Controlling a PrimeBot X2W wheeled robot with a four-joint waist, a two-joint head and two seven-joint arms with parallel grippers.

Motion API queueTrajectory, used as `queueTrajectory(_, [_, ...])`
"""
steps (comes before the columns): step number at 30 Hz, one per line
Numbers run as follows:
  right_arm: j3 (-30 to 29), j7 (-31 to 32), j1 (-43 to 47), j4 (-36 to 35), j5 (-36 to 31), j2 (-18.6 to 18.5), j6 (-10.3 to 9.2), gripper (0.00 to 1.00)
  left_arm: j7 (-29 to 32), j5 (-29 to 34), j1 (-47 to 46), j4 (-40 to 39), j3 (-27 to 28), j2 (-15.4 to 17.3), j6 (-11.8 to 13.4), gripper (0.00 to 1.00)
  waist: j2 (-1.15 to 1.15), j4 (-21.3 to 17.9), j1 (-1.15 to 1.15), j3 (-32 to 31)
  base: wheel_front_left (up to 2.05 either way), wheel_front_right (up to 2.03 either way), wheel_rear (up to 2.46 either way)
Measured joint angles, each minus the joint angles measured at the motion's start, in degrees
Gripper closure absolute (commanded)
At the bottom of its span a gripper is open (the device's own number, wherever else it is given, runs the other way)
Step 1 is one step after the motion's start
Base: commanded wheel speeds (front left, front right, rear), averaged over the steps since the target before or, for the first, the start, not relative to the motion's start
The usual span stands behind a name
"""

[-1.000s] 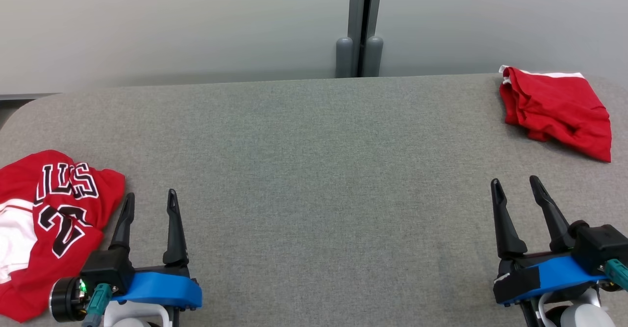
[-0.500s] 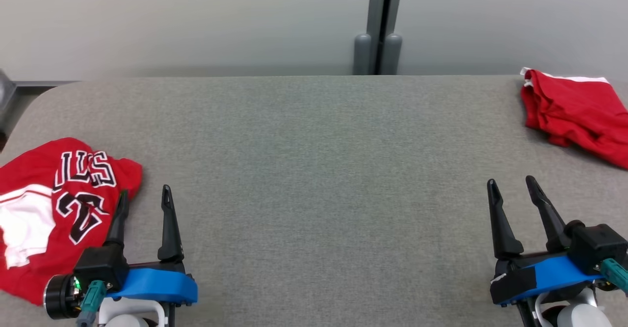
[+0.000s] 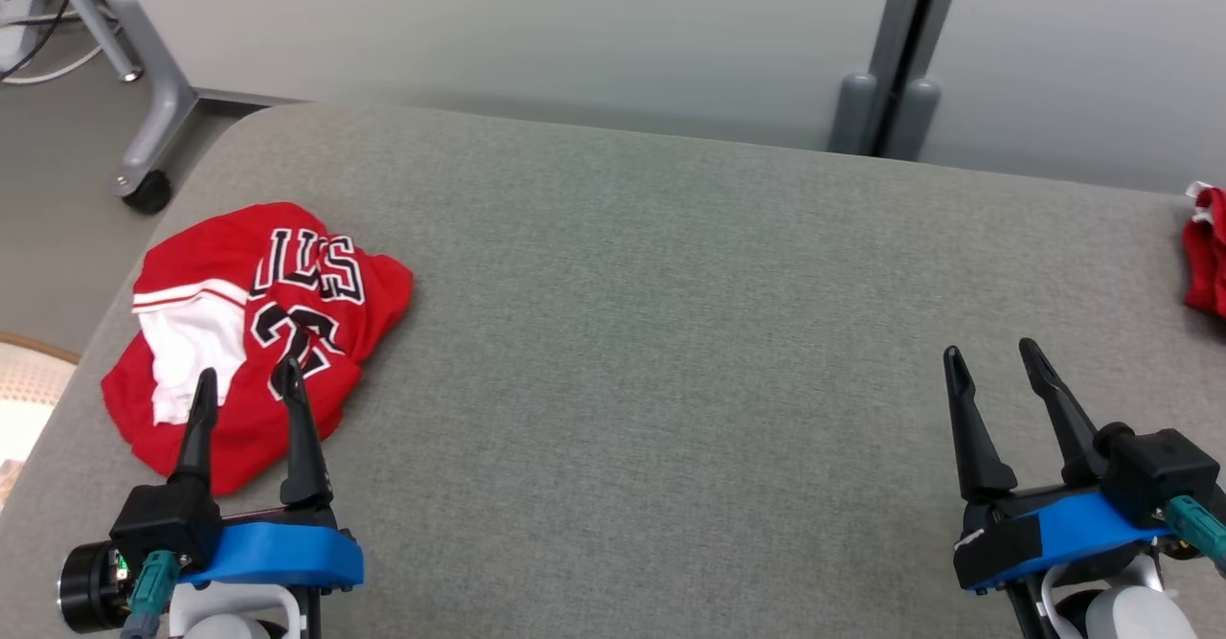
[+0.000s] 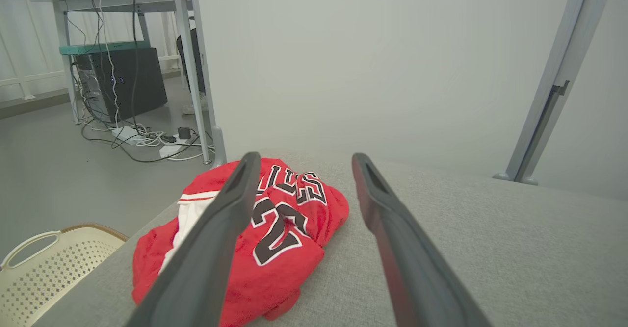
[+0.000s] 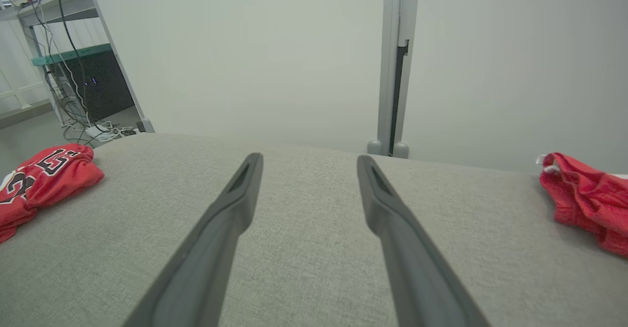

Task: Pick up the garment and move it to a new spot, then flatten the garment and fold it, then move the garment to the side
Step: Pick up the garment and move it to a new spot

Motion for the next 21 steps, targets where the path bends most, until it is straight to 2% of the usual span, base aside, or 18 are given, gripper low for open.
queueTrajectory(12, [0.3, 0.5, -1.0, 0.3, 0.0, -0.9, 0.0, 0.0, -0.2, -1.0, 1.4, -2.2, 2.0, 1.3, 1.3, 0.0, 0.0, 7.8, 0.0, 1.1, 0.0, 0.0, 0.0])
queueTrajectory(21, [1.3, 0.5, -1.0, 0.9, 0.2, -0.9, 0.0, 0.0, -0.1, -1.5, 1.8, -2.6, 2.2, 1.9, 1.7, 0.0, 0.0, 8.6, 0.0, 1.8, 0.0, 0.0, 0.0])
